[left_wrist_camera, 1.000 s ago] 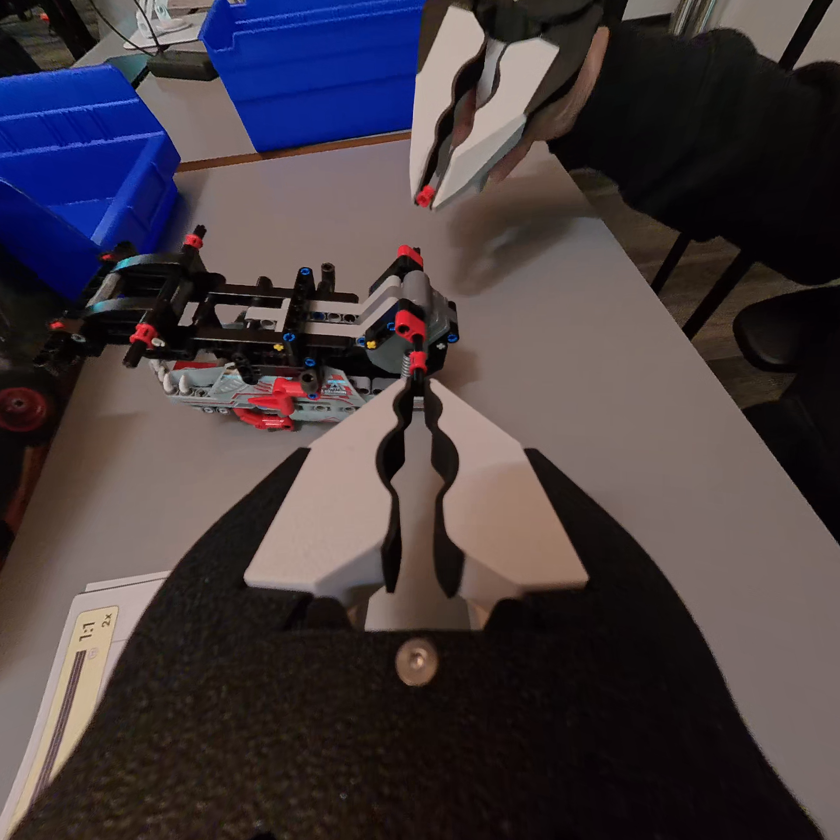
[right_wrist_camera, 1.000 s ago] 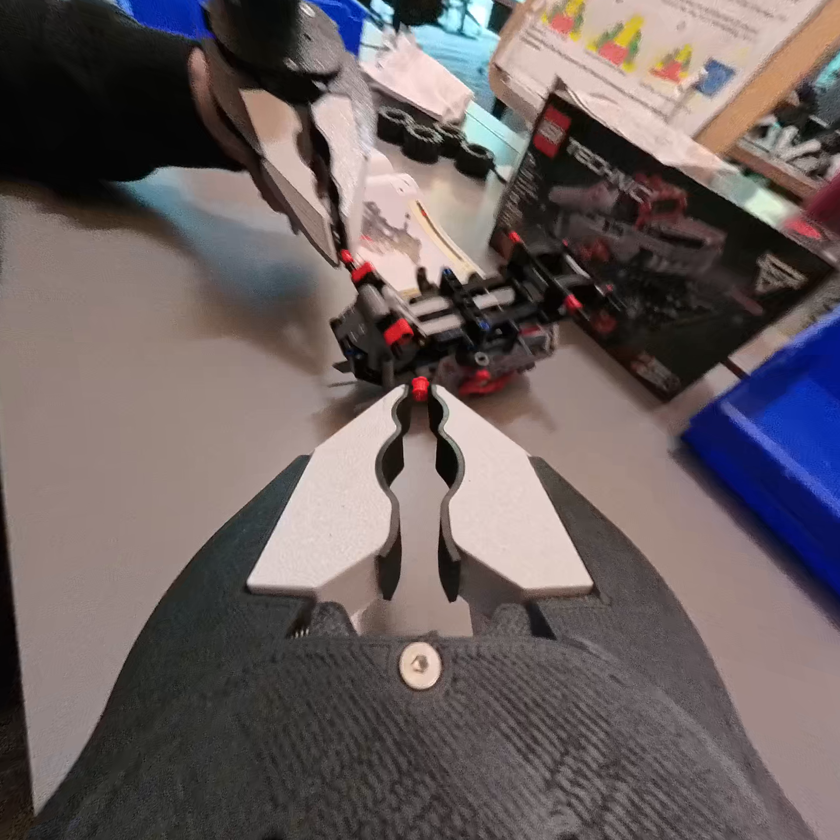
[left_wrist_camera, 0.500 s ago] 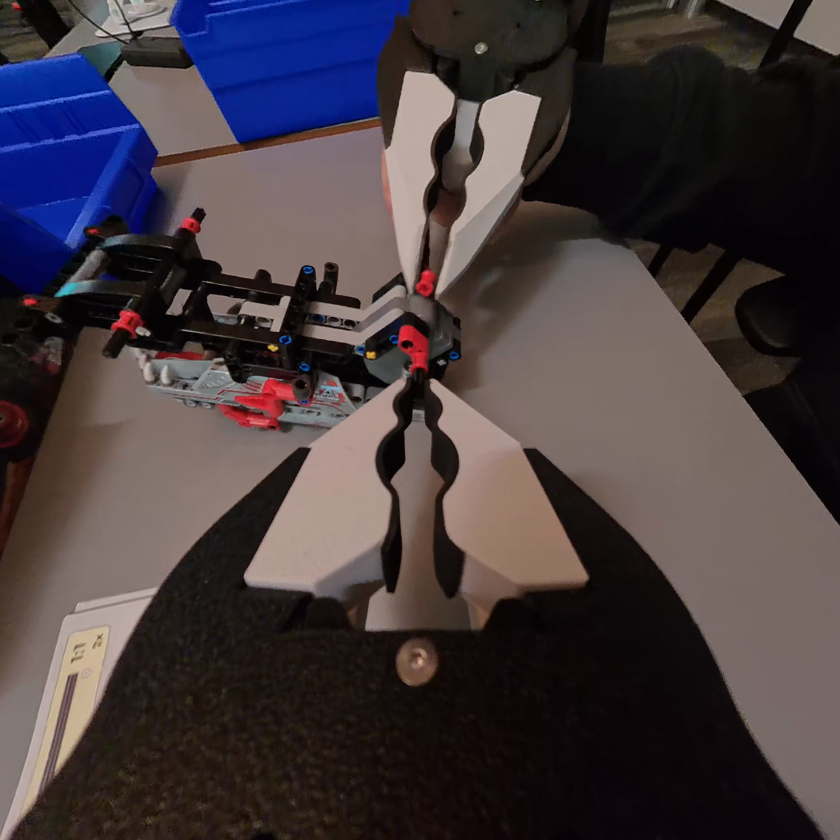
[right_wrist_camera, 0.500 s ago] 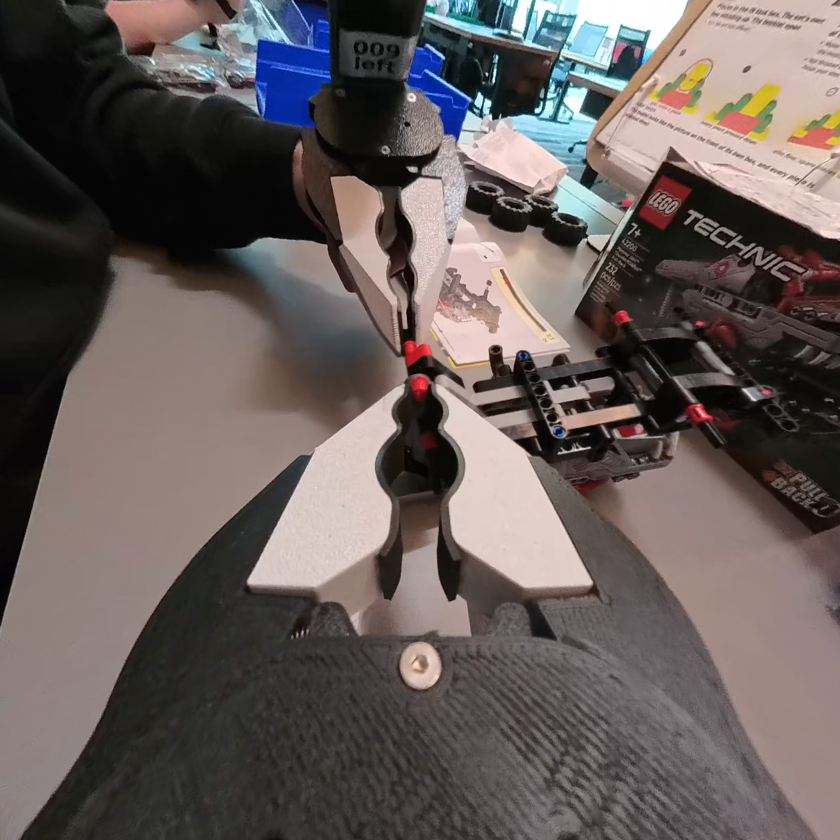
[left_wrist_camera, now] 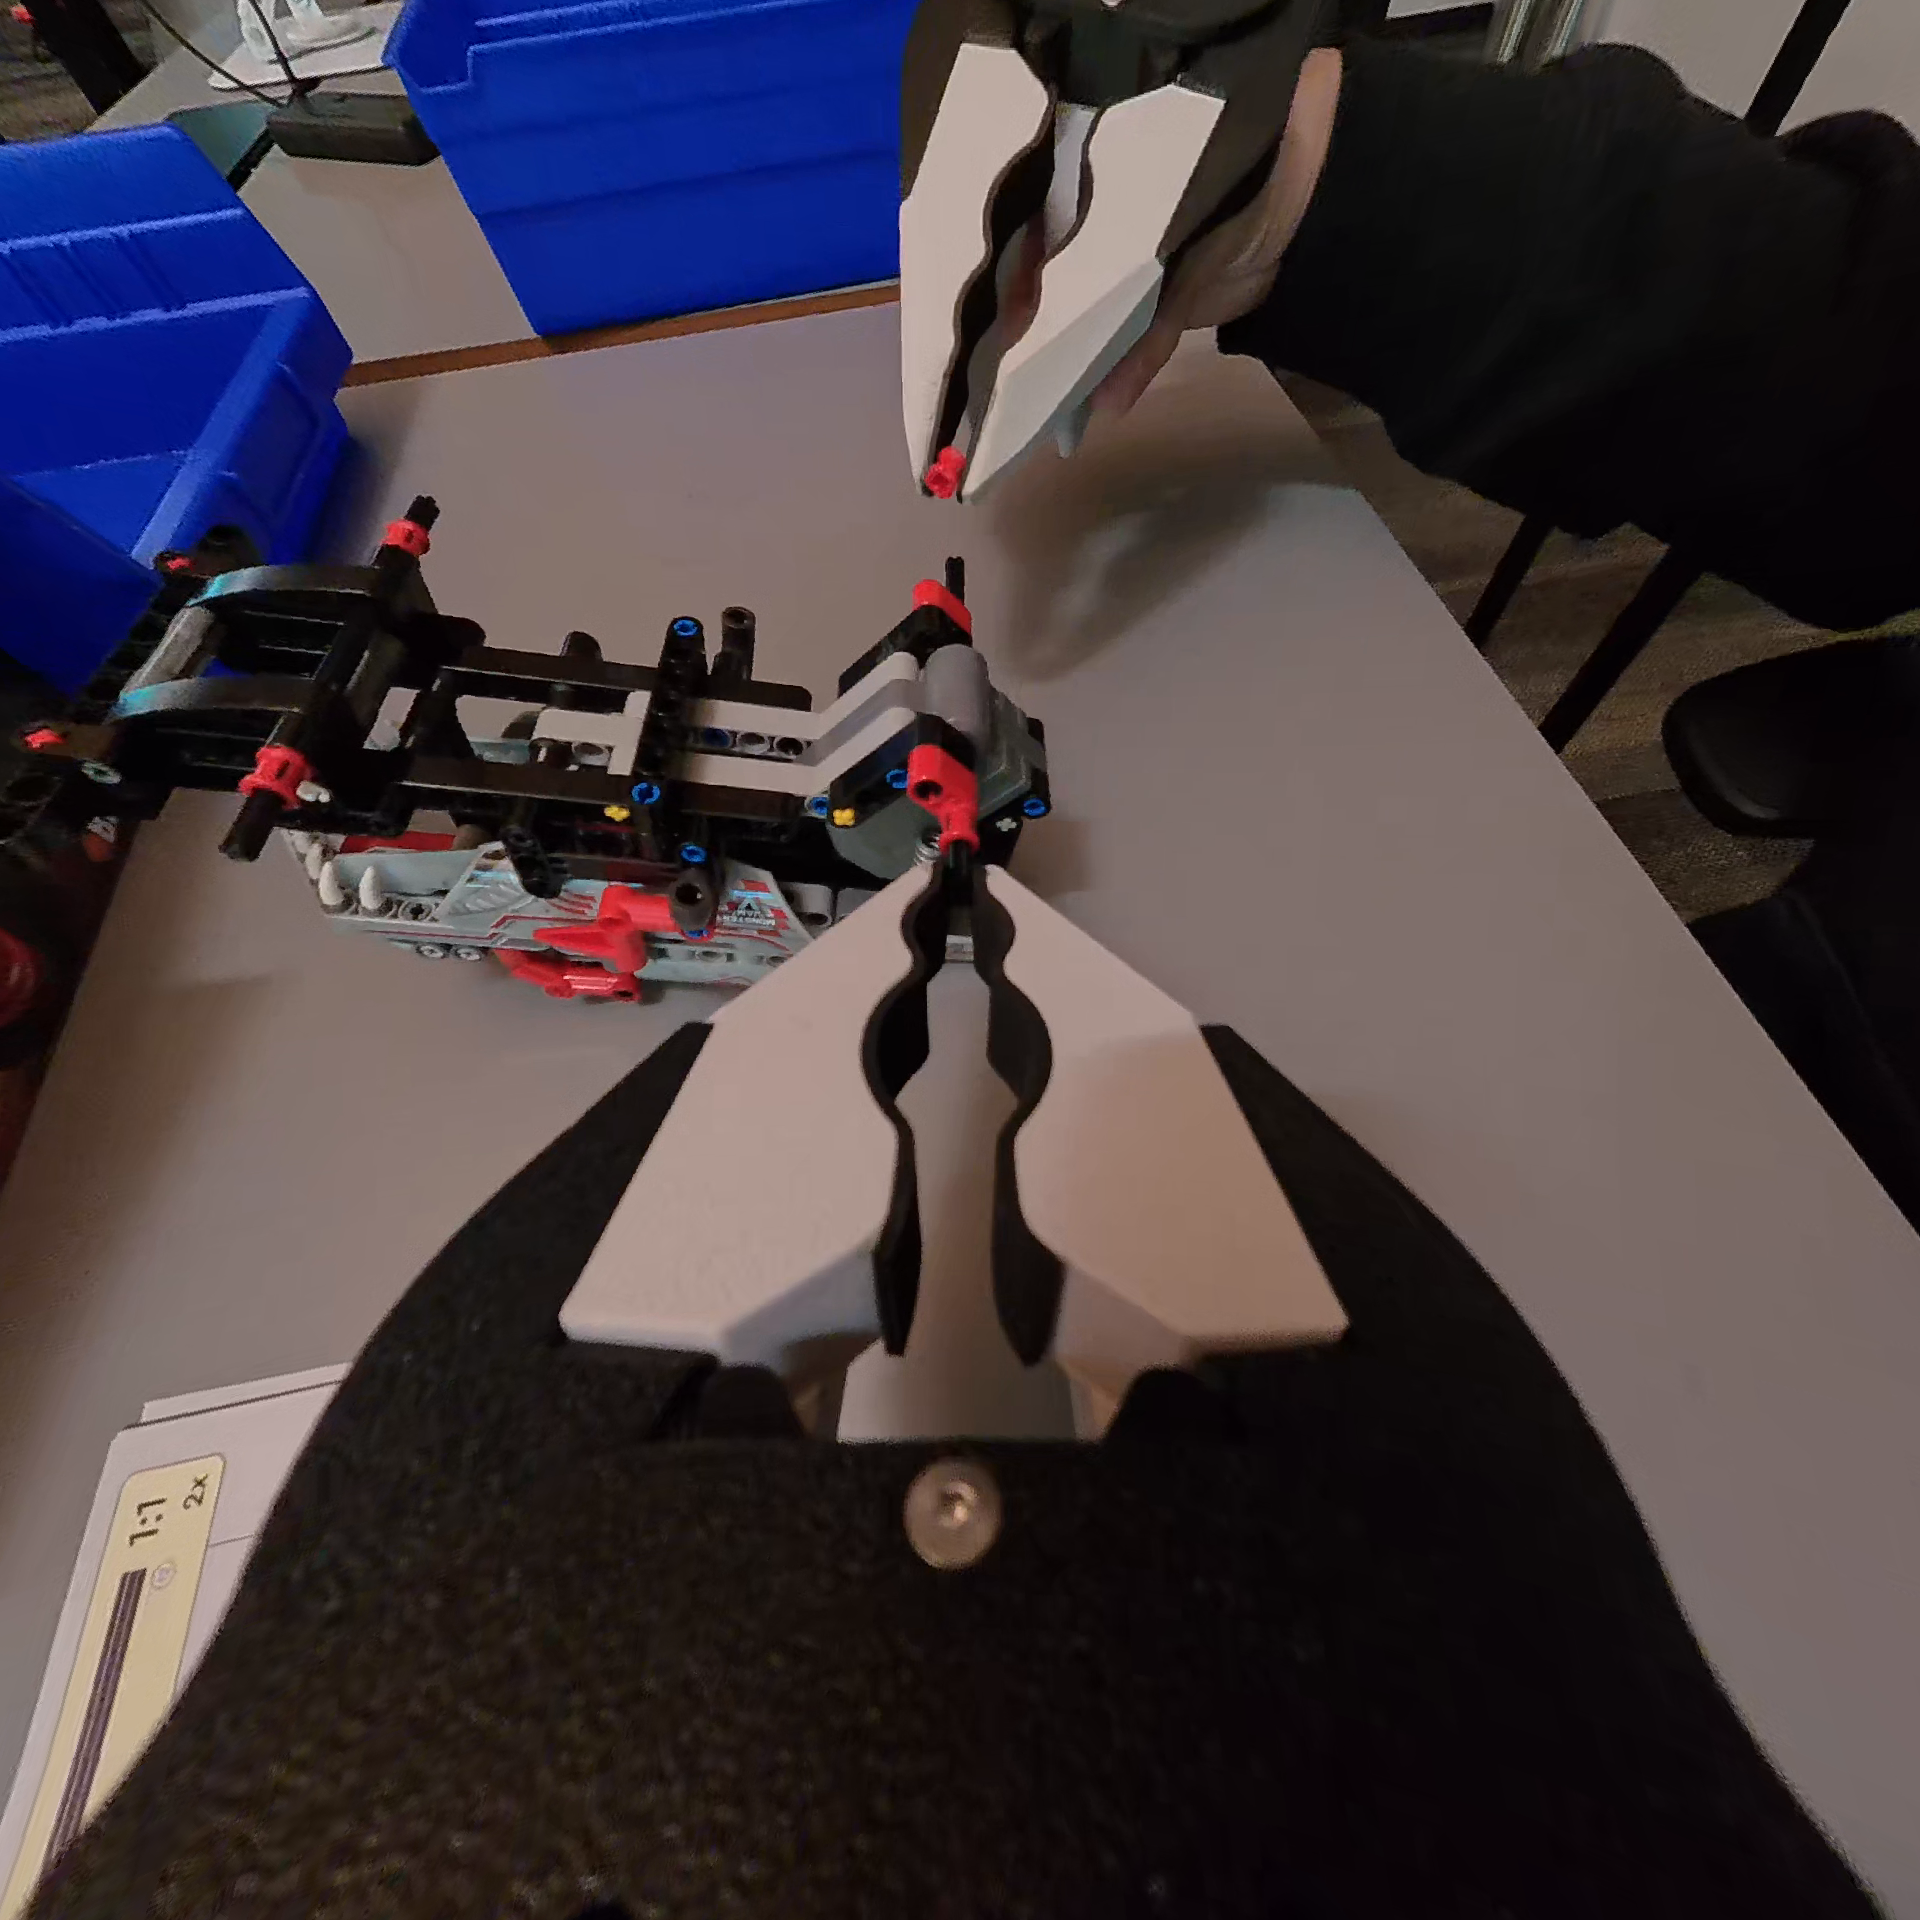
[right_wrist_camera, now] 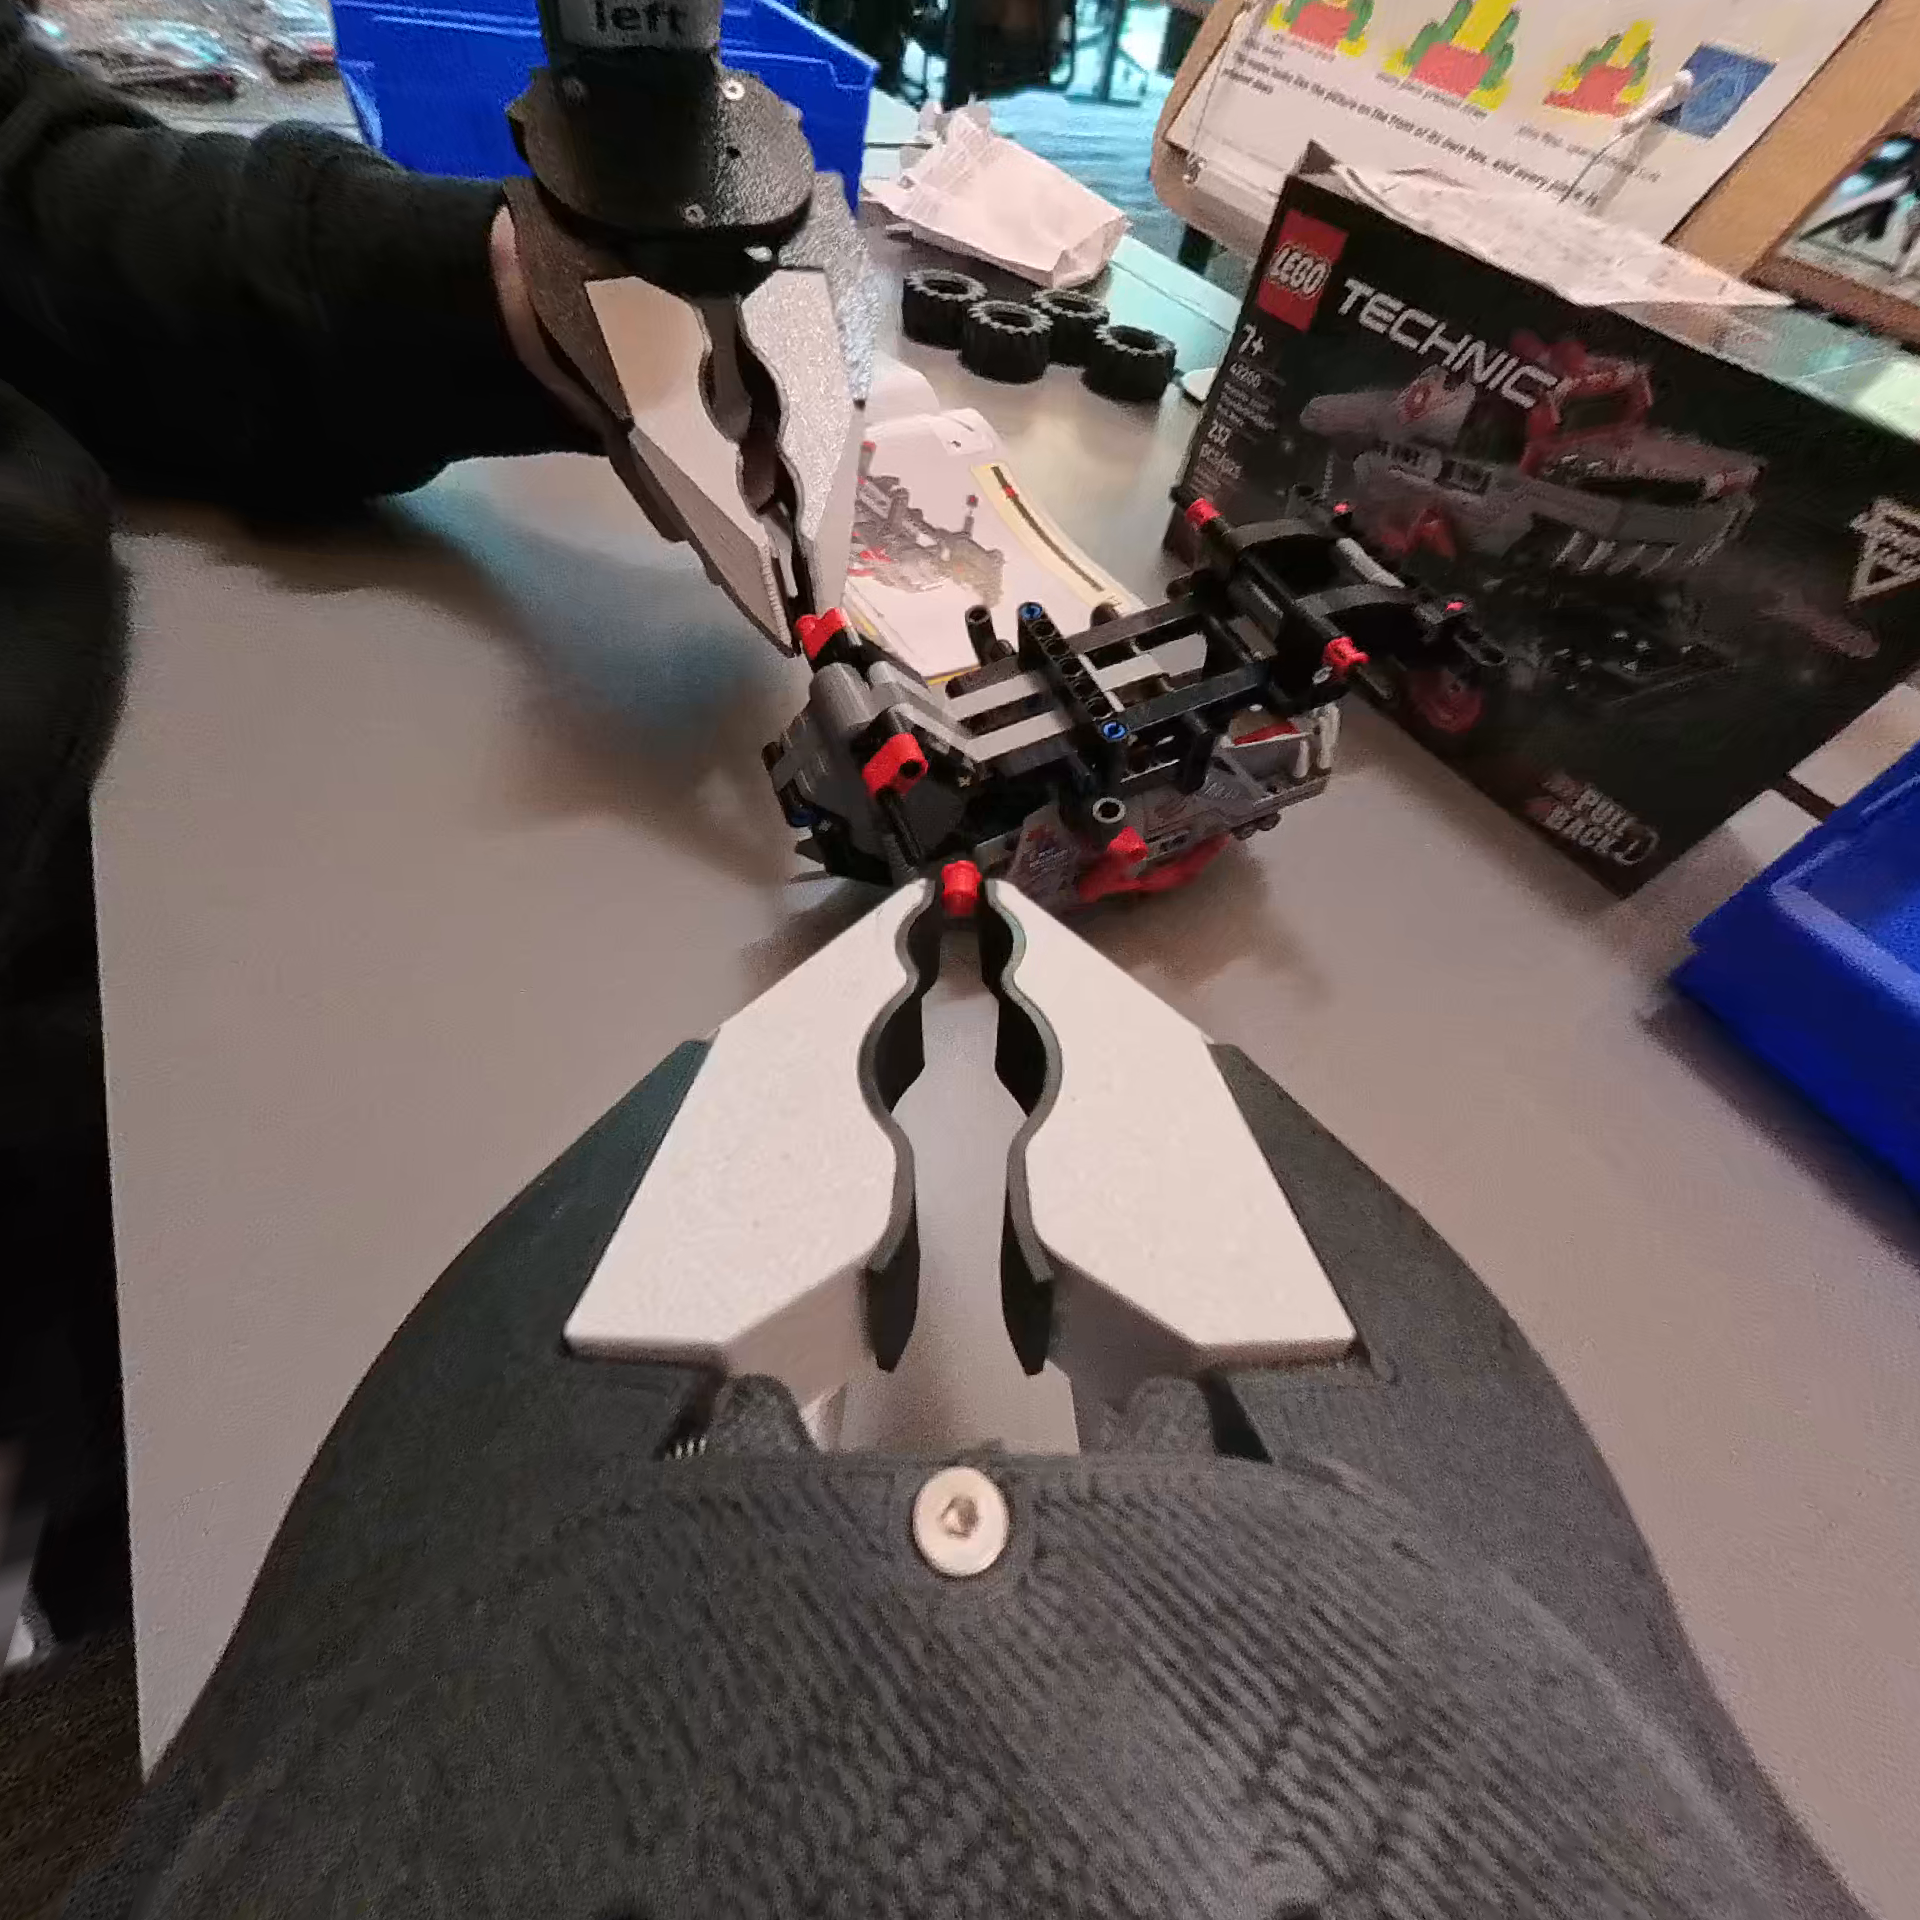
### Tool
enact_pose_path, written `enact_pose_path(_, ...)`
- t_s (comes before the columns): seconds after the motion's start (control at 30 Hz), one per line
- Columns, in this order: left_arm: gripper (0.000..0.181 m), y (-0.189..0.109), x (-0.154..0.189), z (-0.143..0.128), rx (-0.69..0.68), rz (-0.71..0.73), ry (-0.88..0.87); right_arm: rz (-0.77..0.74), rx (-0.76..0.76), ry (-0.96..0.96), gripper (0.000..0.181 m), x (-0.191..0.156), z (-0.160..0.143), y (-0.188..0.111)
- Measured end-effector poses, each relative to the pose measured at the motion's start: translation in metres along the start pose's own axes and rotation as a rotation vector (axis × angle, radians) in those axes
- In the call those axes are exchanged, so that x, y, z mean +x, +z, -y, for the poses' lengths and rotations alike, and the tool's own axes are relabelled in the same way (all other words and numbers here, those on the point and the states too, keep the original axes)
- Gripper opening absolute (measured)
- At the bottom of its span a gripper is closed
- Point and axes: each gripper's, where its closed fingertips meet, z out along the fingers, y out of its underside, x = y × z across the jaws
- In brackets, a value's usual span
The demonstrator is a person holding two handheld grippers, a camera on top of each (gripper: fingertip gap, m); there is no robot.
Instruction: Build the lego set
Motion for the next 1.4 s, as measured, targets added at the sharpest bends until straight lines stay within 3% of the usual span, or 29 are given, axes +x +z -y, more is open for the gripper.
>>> enact_pose_path(0.1,0.0,0.0,0.001,0.0,0.0,-0.002,0.001,0.038,-0.048,-0.033,0.005,-0.003,-0.009,0.005)
enact_pose_path(0.4,0.001,-0.001,0.0,-0.002,-0.01,-0.019,0.006,0.135,0.02,-0.132,0.005,-0.01,-0.003,0.013)
enact_pose_path(0.63,0.001,-0.002,-0.002,-0.002,0.001,-0.03,-0.003,0.193,0.055,-0.1,0.005,-0.012,-0.005,0.016)
enact_pose_path(0.9,0.001,-0.004,-0.006,0.0,0.001,-0.033,0.009,0.205,0.082,-0.085,0.005,-0.009,0.0,0.017)
enact_pose_path(1.1,0.001,-0.006,-0.008,0.0,0.003,-0.033,0.015,0.216,-0.01,-0.132,0.005,-0.011,-0.005,0.02)
enact_pose_path(1.4,0.001,-0.008,-0.01,0.0,0.002,-0.028,0.017,0.201,-0.009,-0.138,0.005,-0.007,-0.001,0.022)
